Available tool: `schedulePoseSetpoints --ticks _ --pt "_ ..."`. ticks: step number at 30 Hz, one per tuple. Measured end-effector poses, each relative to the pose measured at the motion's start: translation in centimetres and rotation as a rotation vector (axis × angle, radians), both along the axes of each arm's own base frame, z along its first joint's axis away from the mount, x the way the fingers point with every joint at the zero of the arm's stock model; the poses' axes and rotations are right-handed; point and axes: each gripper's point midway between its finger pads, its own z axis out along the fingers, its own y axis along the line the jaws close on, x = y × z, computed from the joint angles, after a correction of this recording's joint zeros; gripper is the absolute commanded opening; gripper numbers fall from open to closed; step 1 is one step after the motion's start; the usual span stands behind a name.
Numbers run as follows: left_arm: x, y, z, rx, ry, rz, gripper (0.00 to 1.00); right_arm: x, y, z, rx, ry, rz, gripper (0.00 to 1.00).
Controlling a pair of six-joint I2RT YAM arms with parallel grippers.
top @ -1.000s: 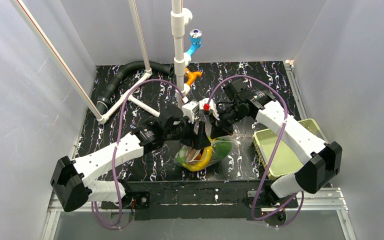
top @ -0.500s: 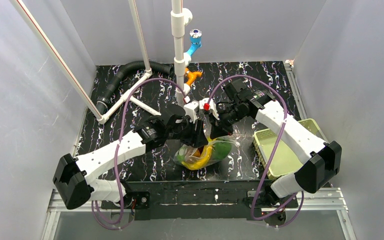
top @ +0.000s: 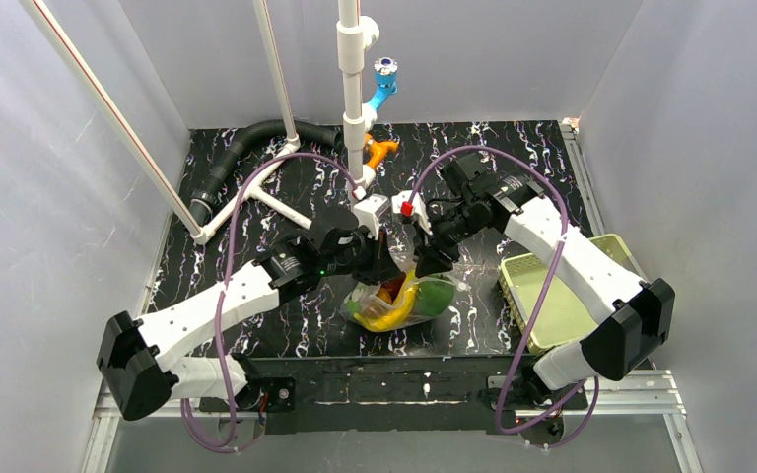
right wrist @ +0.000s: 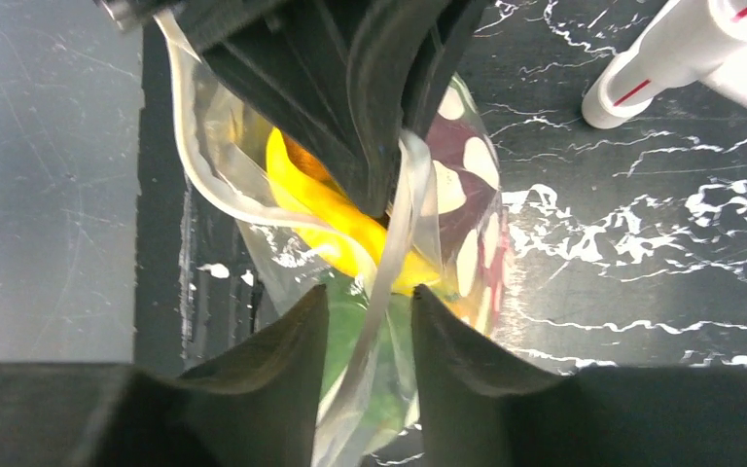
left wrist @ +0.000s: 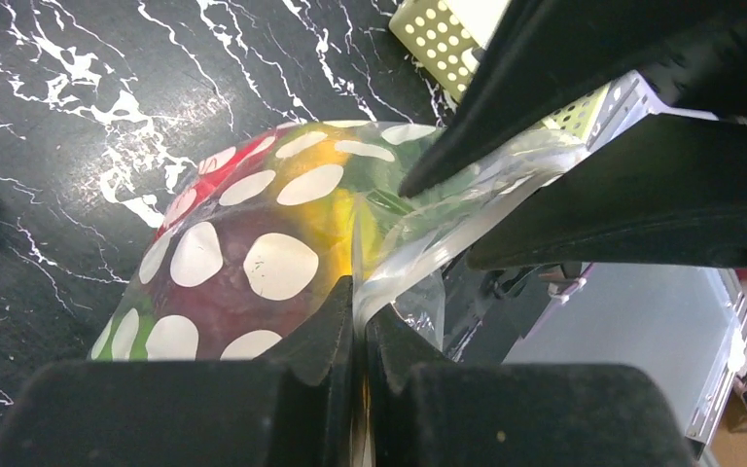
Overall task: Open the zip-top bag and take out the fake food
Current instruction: Open the zipper of the food storage bag at the center of the board.
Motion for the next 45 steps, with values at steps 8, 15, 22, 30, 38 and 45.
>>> schedulePoseSetpoints --ticks 8,15,22,30,38,45 --pt "0.0 0.6 1.6 -0.055 -0.008 0.055 0.00 -0.2 -0.8 2.3 0.004 -0.074 0.023 0.69" --pt "-0.1 0.5 1.2 -0.063 0.018 0.072 0.00 -2.8 -2.2 6.5 0.084 -0.181 0.131 0.75" --pt "0.0 0.2 0.9 -0.083 0.034 0.087 0.00 -7.3 -2.0 3.3 0.122 -0.065 0.339 0.72" --pt "0.1 0.0 0.8 -0.102 0.046 0.099 0.00 -6.9 0.9 0.3 0.046 -0.112 0.410 0.70" --pt "0.1 0.1 0.8 -0.106 0.052 0.109 0.00 -6.7 2.7 -2.8 -0.045 -0.208 0.472 0.66" --pt "0.1 0.5 0.7 -0.106 0.052 0.127 0.00 -6.3 2.0 -5.7 -0.119 -0.253 0.488 0.47"
